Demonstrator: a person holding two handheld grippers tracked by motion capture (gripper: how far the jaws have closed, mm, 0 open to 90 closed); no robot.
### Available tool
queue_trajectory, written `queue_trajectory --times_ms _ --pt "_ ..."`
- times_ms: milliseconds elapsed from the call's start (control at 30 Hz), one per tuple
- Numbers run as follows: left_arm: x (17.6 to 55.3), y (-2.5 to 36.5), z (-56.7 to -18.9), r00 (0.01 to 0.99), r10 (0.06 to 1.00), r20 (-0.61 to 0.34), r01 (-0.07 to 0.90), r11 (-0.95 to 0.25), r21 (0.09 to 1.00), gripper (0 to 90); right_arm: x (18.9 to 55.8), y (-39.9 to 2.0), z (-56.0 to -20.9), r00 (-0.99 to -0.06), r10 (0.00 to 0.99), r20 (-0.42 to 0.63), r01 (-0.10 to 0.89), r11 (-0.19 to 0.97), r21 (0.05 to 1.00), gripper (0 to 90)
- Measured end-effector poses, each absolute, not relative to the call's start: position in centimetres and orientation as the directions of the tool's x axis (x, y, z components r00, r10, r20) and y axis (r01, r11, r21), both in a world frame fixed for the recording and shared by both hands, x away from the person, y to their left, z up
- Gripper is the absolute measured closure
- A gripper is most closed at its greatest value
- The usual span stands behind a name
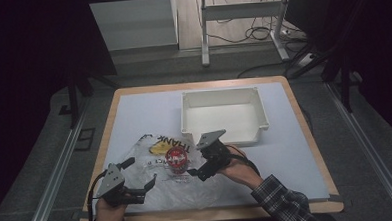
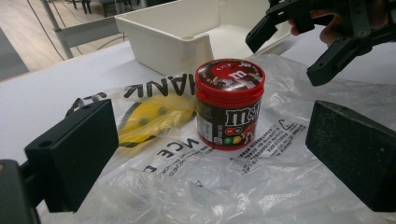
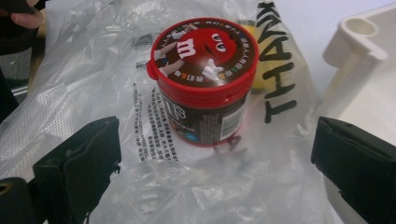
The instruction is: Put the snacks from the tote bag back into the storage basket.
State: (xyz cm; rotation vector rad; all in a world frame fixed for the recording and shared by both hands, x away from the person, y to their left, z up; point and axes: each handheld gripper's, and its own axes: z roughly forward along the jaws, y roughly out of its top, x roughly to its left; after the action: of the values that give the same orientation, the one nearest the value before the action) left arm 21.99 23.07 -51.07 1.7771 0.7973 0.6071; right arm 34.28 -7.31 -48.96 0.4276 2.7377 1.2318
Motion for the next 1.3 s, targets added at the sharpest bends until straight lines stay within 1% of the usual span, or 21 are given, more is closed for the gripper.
queue_trajectory --times_ms 233,367,500,733,933,1067,1133,1300 --pt "22.0 23.1 -51.1 0.649 0.760 0.029 0.229 -0.232 0.945 2.3 34.4 -6.2 -49.1 -0.957 0.290 0.026 0.215 0.644 0.734 2.1" --pt "22.0 23.1 -51.1 0.649 0.760 0.029 0.229 -0.232 0.945 2.3 34.8 -5.7 -49.0 -0.954 0.293 0.066 0.247 0.643 0.725 2.1" --pt "22.0 23.1 -51.1 0.649 0.760 0.030 0.229 -0.233 0.945 2.3 35.0 -5.3 -49.1 -0.952 0.297 0.069 0.257 0.661 0.705 2.1" --pt "22.0 23.1 -51.1 0.649 0.760 0.032 0.230 -0.235 0.944 2.3 35.3 -4.2 -49.4 -0.957 0.289 0.031 0.235 0.707 0.667 2.1" --pt "22.0 23.1 -51.1 0.648 0.761 0.033 0.230 -0.237 0.944 2.3 35.6 -3.1 -49.8 -0.956 0.289 0.042 0.254 0.749 0.612 2.3" --pt "22.0 23.1 -51.1 0.648 0.761 0.033 0.230 -0.237 0.944 2.3 35.7 -2.3 -49.9 -0.961 0.275 0.014 0.229 0.773 0.592 4.1" --pt "22.0 23.1 -51.1 0.648 0.761 0.034 0.230 -0.238 0.944 2.3 35.9 -1.7 -49.9 -0.963 0.270 0.011 0.227 0.785 0.577 6.5" --pt "22.0 23.1 -51.1 0.649 0.760 0.035 0.231 -0.239 0.943 2.3 36.2 -0.9 -50.1 -0.961 0.275 0.024 0.244 0.808 0.536 9.4"
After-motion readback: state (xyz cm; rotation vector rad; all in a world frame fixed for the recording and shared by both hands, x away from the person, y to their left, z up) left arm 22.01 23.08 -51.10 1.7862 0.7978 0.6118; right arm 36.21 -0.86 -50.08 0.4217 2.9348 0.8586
